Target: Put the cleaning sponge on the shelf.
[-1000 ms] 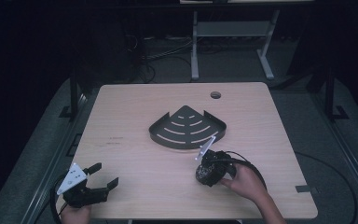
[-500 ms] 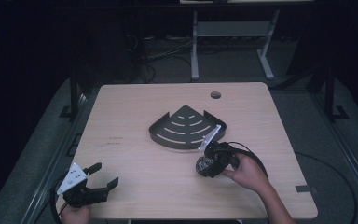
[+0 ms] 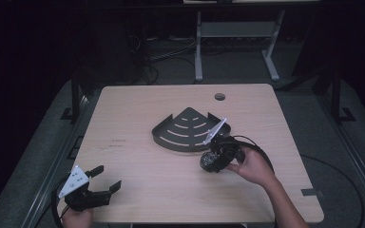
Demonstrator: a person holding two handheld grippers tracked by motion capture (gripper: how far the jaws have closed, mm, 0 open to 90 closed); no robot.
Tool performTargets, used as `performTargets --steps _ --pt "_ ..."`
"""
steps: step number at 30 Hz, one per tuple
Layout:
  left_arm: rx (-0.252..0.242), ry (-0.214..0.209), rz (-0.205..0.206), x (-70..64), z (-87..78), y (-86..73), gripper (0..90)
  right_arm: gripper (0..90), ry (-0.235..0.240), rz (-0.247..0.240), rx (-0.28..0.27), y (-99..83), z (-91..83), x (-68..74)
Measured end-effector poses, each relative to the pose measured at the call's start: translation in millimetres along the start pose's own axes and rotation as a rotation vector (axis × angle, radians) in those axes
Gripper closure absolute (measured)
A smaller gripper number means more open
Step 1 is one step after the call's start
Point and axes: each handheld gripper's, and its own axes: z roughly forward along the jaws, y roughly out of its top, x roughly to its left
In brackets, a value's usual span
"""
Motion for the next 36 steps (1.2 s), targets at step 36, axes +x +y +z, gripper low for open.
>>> performTargets --steps 36 --pt "0.003 -0.001 0.000 -0.5 1.0 -0.1 13.3 34.5 -0.011 -0.007 0.025 32.0 -15.9 -22.3"
